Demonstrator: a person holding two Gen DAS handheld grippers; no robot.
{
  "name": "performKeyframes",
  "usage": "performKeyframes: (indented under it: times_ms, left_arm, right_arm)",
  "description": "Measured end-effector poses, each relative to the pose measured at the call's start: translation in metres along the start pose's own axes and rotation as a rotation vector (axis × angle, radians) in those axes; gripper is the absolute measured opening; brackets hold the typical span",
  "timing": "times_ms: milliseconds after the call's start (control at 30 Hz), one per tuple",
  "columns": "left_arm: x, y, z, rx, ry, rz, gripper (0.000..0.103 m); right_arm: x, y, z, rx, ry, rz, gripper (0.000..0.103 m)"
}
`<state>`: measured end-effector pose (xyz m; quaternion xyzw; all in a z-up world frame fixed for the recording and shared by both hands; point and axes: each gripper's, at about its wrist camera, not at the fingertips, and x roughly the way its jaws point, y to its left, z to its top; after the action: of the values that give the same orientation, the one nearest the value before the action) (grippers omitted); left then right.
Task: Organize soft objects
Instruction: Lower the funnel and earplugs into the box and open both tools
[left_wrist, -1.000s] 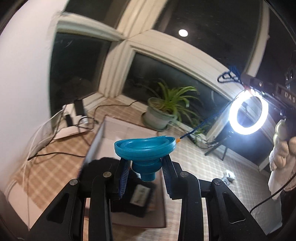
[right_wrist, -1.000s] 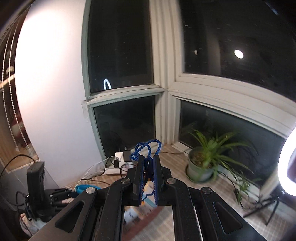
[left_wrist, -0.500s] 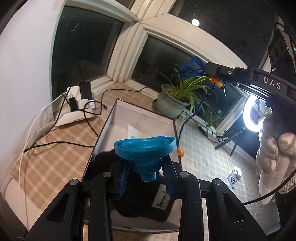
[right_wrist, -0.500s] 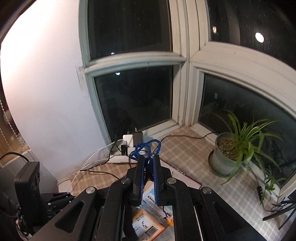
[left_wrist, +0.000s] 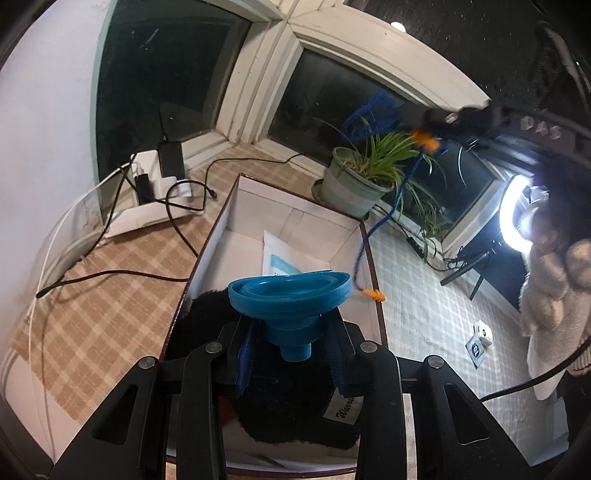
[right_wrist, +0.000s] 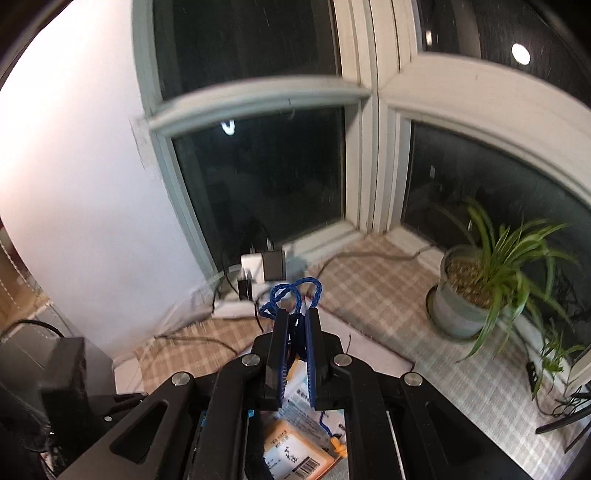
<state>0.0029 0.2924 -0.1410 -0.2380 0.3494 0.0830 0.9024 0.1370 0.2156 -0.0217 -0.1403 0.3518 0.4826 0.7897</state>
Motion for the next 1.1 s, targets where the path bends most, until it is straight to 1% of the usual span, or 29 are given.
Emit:
performKeyframes:
  times_ms: [267, 367, 400, 433, 467, 500, 533, 567, 600, 633, 667, 867, 967, 1100]
  left_arm:
    - [0.011, -0.003, -0.001, 0.035, 0.042, 0.004, 0.034]
    - [0.012, -0.006, 0.000, 0.053, 0.048, 0.003, 0.037]
    - [0.013, -0.008, 0.000, 0.058, 0.051, 0.007, 0.042]
    - [0.013, -0.008, -0.001, 0.062, 0.054, 0.014, 0.046]
    - [0.012, -0.009, -0.001, 0.064, 0.054, 0.018, 0.053]
    - [0.012, -0.009, -0.001, 0.064, 0.053, 0.019, 0.056]
    - [0.011, -0.009, -0.001, 0.062, 0.049, 0.021, 0.058]
    - [0.010, -0.009, -0.001, 0.060, 0.044, 0.024, 0.059]
    - [0.009, -0.009, 0.000, 0.059, 0.043, 0.028, 0.059]
    - [0.009, -0.008, 0.000, 0.058, 0.044, 0.033, 0.060]
    - [0.008, -0.008, 0.001, 0.055, 0.043, 0.043, 0.062]
    - [-0.004, -0.003, 0.003, 0.037, 0.015, 0.055, 0.063]
    - [-0.013, -0.004, 0.005, 0.028, -0.007, 0.055, 0.063]
    - [-0.028, -0.011, 0.004, 0.037, -0.042, 0.058, 0.063]
  right_arm:
    - [0.045, -0.016, -0.027, 0.054, 0.116, 0.008, 0.008]
    - [0.056, -0.021, -0.034, 0.078, 0.148, 0.014, 0.009]
    - [0.057, -0.021, -0.036, 0.086, 0.154, 0.021, 0.009]
    - [0.059, -0.023, -0.037, 0.098, 0.163, 0.030, 0.011]
    - [0.060, -0.025, -0.038, 0.110, 0.165, 0.031, 0.014]
    - [0.060, -0.025, -0.038, 0.113, 0.163, 0.033, 0.015]
    - [0.060, -0.026, -0.038, 0.115, 0.161, 0.036, 0.021]
    - [0.059, -0.026, -0.038, 0.117, 0.160, 0.036, 0.031]
    - [0.059, -0.026, -0.038, 0.119, 0.158, 0.036, 0.038]
    - [0.058, -0.026, -0.039, 0.120, 0.154, 0.035, 0.049]
    - [0.056, -0.026, -0.039, 0.122, 0.146, 0.033, 0.052]
    - [0.041, -0.035, -0.043, 0.171, 0.118, 0.051, 0.053]
    - [0.028, -0.043, -0.050, 0.201, 0.090, 0.059, 0.056]
    - [0.003, -0.055, -0.068, 0.243, 0.056, 0.068, 0.056]
